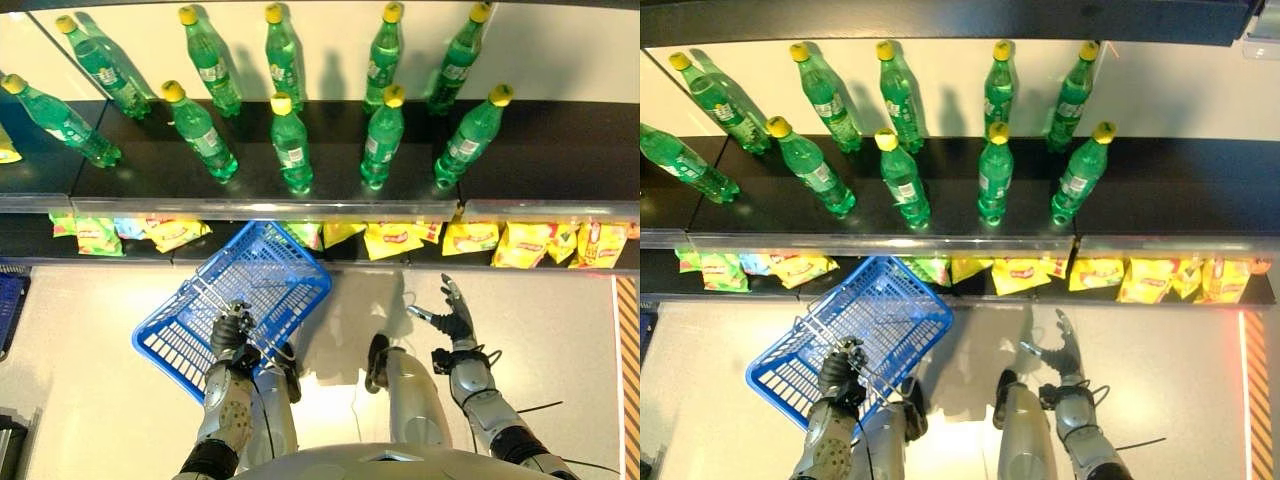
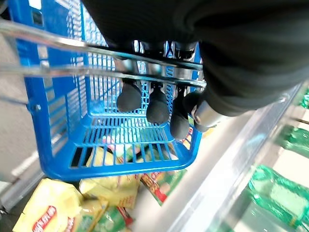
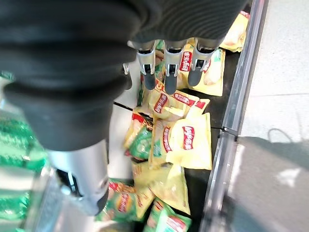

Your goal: Pick up the snacks into the basket

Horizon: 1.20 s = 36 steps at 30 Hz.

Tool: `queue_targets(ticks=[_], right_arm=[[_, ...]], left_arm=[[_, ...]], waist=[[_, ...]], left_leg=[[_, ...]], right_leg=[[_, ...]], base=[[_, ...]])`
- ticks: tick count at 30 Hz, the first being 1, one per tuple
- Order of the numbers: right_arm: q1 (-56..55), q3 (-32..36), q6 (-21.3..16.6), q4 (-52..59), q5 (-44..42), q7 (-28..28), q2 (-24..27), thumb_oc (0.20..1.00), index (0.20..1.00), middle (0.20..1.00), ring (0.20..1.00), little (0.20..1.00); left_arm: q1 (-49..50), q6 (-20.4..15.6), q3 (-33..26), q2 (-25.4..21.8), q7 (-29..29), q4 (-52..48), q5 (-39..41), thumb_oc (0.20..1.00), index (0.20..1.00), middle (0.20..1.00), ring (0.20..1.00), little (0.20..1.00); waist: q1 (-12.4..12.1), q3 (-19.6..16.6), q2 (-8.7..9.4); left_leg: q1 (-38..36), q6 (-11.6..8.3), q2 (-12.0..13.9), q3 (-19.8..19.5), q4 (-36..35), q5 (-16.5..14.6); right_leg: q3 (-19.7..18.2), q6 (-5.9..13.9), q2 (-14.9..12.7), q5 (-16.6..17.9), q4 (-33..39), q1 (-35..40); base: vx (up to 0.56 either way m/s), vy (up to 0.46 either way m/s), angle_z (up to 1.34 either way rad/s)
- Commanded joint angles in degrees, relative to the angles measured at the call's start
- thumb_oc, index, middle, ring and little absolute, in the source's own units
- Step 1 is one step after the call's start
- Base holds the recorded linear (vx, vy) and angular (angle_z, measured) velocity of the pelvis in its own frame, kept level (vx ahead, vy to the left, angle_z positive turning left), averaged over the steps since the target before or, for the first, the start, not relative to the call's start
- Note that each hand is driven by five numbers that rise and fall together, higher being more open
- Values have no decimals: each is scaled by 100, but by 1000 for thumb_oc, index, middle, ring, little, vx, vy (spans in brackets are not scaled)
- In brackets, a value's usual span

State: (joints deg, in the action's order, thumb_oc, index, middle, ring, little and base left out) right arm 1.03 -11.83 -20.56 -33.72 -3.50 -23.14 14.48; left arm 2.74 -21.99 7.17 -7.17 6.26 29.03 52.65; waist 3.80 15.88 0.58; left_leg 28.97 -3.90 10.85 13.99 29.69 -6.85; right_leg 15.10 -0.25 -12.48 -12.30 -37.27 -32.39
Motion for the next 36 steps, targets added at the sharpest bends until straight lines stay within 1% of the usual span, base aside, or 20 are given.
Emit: queue_targets(ticks=[1, 6, 7, 8, 10, 11, 13, 14, 18, 25, 30, 31, 32, 33, 36], right_arm=[[79, 139, -399, 583, -269, -277, 148, 1000, 1000, 1000, 1000, 1000], [202, 340, -524, 871, -427, -479, 110, 1000, 1000, 1000, 1000, 1000], [248, 523, -623, 1133, -466, -630, 108, 1000, 1000, 1000, 1000, 1000], [248, 523, -623, 1133, -466, -630, 108, 1000, 1000, 1000, 1000, 1000], [225, 843, -740, 1618, -350, -862, 179, 1000, 1000, 1000, 1000, 1000], [223, 844, -738, 1621, -349, -862, 178, 1000, 1000, 1000, 1000, 1000], [239, 1080, -823, 1813, -323, -1013, 211, 1000, 1000, 1000, 1000, 1000], [265, 1316, -903, 1992, -293, -1175, 225, 1000, 1000, 1000, 1000, 1000], [352, 1520, -954, 2166, -188, -1326, 280, 1000, 1000, 1000, 1000, 1000], [491, 1631, -923, 2251, -13, -1414, 367, 1000, 1000, 1000, 1000, 1000], [697, 1750, -833, 2279, 216, -1573, 465, 1000, 1000, 1000, 1000, 1000], [867, 1760, -749, 2183, 273, -1607, 528, 1000, 1000, 1000, 1000, 1000], [871, 1759, -750, 2181, 273, -1608, 529, 1000, 1000, 1000, 1000, 1000], [1089, 1738, -595, 1975, 333, -1616, 658, 1000, 1000, 1000, 1000, 1000], [1301, 1682, -500, 1745, 256, -1536, 729, 1000, 1000, 1000, 1000, 1000]], left_arm=[[-50, -518, -20, -13, 18, -577, -24, 200, 200, 200, 200, 200], [-78, -521, 12, 1, 94, -554, 4, 200, 200, 200, 200, 200], [-67, -519, 27, 0, 112, -529, -1, 200, 200, 200, 200, 200], [-67, -519, 27, 0, 112, -529, -1, 200, 200, 200, 200, 200], [-29, -535, 60, 1, 97, -557, 27, 200, 200, 200, 200, 200], [-28, -536, 61, 1, 97, -557, 27, 200, 200, 200, 200, 200], [6, -543, 69, -4, 62, -542, 66, 200, 200, 200, 200, 200], [58, -545, 78, -1, 33, -585, 106, 200, 200, 200, 200, 200], [79, -537, 78, -13, -12, -569, 124, 200, 200, 200, 200, 200], [102, -514, 65, -30, -86, -545, 139, 200, 200, 200, 200, 200], [111, -519, 65, -43, -100, -563, 121, 200, 200, 200, 200, 200], [112, -508, 79, -64, -124, -579, 117, 200, 200, 200, 200, 200], [110, -508, 77, -64, -124, -579, 117, 200, 200, 200, 200, 200], [112, -484, 103, -76, -181, -593, 141, 200, 200, 200, 200, 200], [103, -462, 121, -90, -213, -597, 147, 200, 200, 200, 200, 200]], waist=[[112, -234, -76], [116, -289, -110], [123, -337, -121], [123, -337, -121], [142, -391, -129], [141, -392, -129], [141, -447, -136], [147, -493, -145], [127, -540, -153], [86, -553, -148], [36, -550, -155], [3, -544, -148], [3, -541, -149], [-39, -541, -147], [-75, -530, -145]], left_leg=[[341, 133, 197, 71, 869, -527], [526, 153, 265, 55, 1024, -602], [569, 162, 272, 62, 1045, -616], [569, 162, 272, 62, 1046, -617], [582, 163, 277, 50, 1031, -618], [583, 163, 278, 51, 1032, -619], [587, 158, 287, 38, 1027, -623], [566, 158, 284, 29, 990, -616], [531, 154, 290, 20, 954, -617], [482, 147, 288, 12, 924, -618], [445, 145, 286, -12, 906, -621], [441, 150, 281, -14, 921, -630], [440, 150, 282, -14, 923, -631], [436, 149, 284, -17, 930, -636], [439, 148, 284, -22, 937, -636]], right_leg=[[18, 530, -132, 500, 211, 46], [9, 508, -150, 423, 25, -207], [1, 506, -153, 407, 1, -254], [1, 506, -153, 407, 1, -255], [13, 514, -141, 380, -20, -285], [12, 513, -141, 379, -20, -286], [26, 511, -136, 357, -15, -289], [45, 514, -138, 351, 5, -271], [57, 524, -135, 339, 30, -217], [92, 533, -132, 328, 54, -154], [119, 536, -130, 313, 51, -102], [126, 534, -121, 313, 49, -84], [126, 534, -120, 313, 49, -83], [133, 537, -120, 309, 56, -71], [132, 536, -122, 307, 59, -67]], base=[[-29, -7, -4], [-7, -1, 0], [0, 0, 0], [0, 0, 0], [6, -3, 2], [0, 0, 0], [0, 0, 0], [0, 0, 0], [0, 0, 0], [5, -1, 1], [0, 0, 0], [0, 0, 0], [0, 0, 0], [0, 0, 0], [0, 0, 0]])
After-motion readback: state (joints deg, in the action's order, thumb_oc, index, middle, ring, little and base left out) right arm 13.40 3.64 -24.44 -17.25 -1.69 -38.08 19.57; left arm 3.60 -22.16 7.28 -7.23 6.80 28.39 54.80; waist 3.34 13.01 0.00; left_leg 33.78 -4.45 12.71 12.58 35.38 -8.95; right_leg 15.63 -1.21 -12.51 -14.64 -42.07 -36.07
